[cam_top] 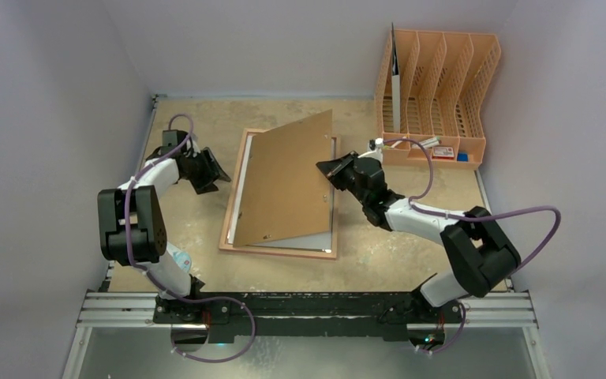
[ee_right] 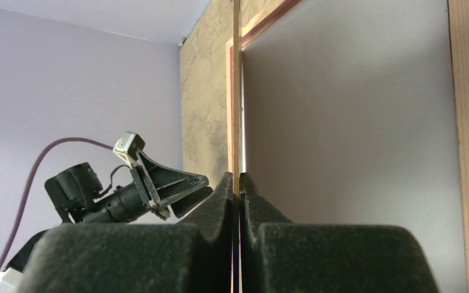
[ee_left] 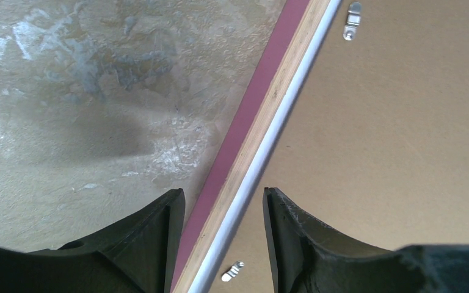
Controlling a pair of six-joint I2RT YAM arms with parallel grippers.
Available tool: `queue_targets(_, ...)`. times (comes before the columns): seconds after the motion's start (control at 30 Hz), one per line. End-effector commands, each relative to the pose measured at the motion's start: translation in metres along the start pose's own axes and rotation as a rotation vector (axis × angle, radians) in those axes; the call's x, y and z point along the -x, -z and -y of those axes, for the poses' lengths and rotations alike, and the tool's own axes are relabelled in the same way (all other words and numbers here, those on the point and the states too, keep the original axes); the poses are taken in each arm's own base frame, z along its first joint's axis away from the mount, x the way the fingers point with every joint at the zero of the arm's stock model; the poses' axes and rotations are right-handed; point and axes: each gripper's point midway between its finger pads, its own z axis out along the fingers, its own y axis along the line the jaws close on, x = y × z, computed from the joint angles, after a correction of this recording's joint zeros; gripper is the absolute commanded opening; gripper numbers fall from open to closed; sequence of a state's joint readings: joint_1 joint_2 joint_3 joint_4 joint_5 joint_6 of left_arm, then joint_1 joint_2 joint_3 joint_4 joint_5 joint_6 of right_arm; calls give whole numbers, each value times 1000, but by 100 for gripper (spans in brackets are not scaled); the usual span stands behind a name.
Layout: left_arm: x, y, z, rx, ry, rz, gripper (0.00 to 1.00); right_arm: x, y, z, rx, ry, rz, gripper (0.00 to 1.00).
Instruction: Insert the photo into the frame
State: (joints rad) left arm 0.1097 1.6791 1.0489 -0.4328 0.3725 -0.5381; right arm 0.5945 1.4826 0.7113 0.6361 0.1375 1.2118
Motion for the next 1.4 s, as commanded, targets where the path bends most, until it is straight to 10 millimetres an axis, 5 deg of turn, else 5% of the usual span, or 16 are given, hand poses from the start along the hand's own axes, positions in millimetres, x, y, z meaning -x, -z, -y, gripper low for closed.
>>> queue_targets(0.0, -1, -3, 11, -60, -16, -6, 52, 14, -2, -61, 193, -45, 24, 0)
queue_targets(0.47, -14, -13, 15, -91, -12, -80, 55, -3, -10, -45, 200, -34, -34, 0)
queue_targets(1.37, -17, -16, 13, -61, -20, -82, 53, 6, -5, -26, 297, -25, 92, 0)
